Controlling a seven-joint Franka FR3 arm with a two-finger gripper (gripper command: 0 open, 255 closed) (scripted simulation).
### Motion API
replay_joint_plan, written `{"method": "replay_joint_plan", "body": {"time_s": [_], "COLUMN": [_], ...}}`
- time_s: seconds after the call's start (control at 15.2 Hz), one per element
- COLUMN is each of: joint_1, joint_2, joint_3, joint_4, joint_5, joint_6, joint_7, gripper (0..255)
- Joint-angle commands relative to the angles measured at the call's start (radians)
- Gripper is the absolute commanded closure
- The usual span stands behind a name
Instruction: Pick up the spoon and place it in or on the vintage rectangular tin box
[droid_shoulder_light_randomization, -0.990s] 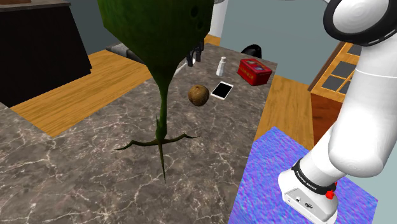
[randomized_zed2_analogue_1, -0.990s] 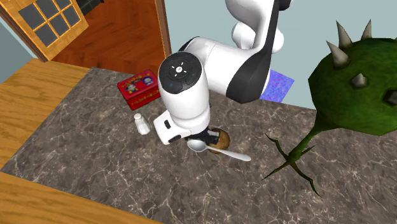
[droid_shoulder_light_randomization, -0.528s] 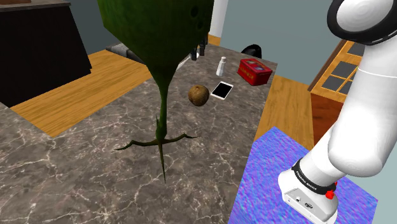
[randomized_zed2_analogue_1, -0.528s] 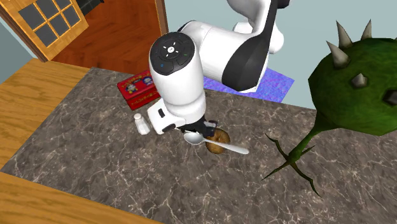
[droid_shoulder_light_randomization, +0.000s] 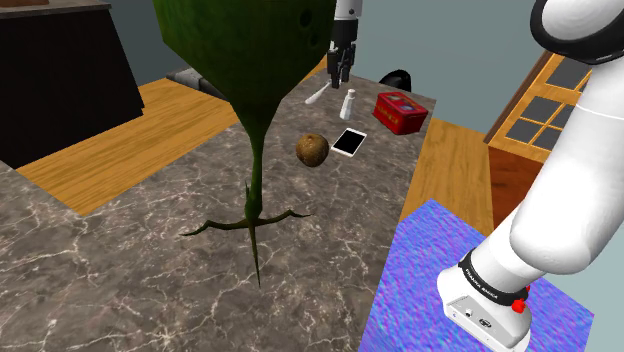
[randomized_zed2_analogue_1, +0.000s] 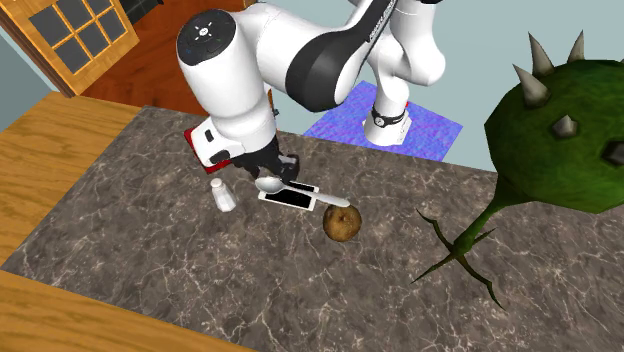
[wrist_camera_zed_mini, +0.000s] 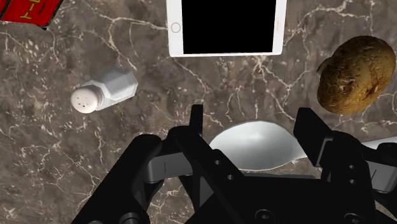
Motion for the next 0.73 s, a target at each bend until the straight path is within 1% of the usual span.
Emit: {"method": "replay_joint_plan", "body": {"time_s": [0.0, 0.33, 0.66], "joint_1": [-0.025, -0.091, -0.158], "joint_2": [-0.015, -0.023, -0.008], "joint_3": [-0.016, -0.060, -0.104], "joint_4": [-0.021, -0.032, -0.009], "joint_5": [-0.003, -0.011, -0.016], "joint_6": [0.007, 0.013, 0.011], "joint_7": [-0.043, -0.151, -0.261], "gripper": [255, 255, 255]}}
